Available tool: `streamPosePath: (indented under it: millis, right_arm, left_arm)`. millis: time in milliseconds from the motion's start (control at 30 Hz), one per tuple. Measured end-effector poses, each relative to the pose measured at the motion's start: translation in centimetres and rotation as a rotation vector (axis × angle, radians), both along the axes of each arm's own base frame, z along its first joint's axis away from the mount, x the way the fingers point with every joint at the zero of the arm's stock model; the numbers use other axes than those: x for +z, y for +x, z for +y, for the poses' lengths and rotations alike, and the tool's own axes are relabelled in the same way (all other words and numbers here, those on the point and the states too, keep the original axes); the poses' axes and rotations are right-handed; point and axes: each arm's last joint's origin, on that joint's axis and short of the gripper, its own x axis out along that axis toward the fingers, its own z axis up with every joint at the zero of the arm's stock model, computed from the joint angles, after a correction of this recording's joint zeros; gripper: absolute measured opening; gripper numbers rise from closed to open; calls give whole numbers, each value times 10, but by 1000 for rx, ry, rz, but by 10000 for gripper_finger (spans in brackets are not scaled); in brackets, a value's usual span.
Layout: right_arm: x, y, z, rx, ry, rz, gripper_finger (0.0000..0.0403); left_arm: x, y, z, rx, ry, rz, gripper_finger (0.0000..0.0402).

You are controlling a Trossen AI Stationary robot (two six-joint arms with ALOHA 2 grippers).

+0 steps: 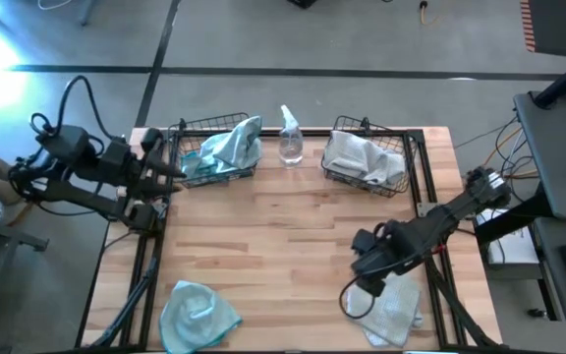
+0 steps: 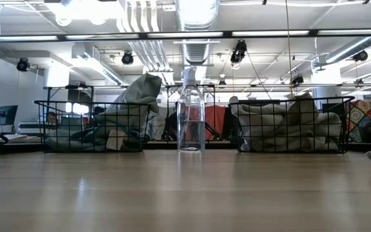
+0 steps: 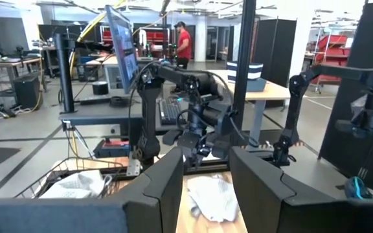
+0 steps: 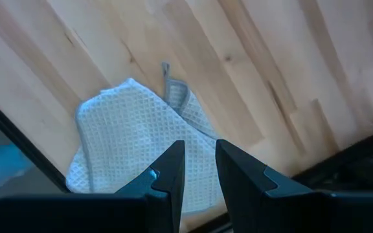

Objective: Sort microfiber towel by color & place in baskets
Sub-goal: Put the gray microfiber towel into the right black wire basket

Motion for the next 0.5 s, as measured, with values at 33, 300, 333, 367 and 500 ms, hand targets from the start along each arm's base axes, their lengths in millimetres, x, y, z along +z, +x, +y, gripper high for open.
streamPosePath:
  millis: [33, 300, 333, 367, 500]
  right_arm:
    - [-2, -4, -2, 1, 9, -11, 82]
    - [-32, -32, -18, -19, 45, -72, 82]
    - [-37, -34, -19, -19, 44, -70, 82]
    - [-43, -35, -20, -19, 44, -68, 82]
    - [-64, -41, -18, 1, 102, -85, 82]
  left_arm:
    - [0, 4, -1, 0, -1, -3, 113]
    - [2, 24, -4, 1, -2, -14, 113]
    - [1, 26, -5, 1, -2, -12, 113]
    - [2, 27, -5, 1, -2, -13, 113]
    - [2, 28, -5, 1, -3, -16, 113]
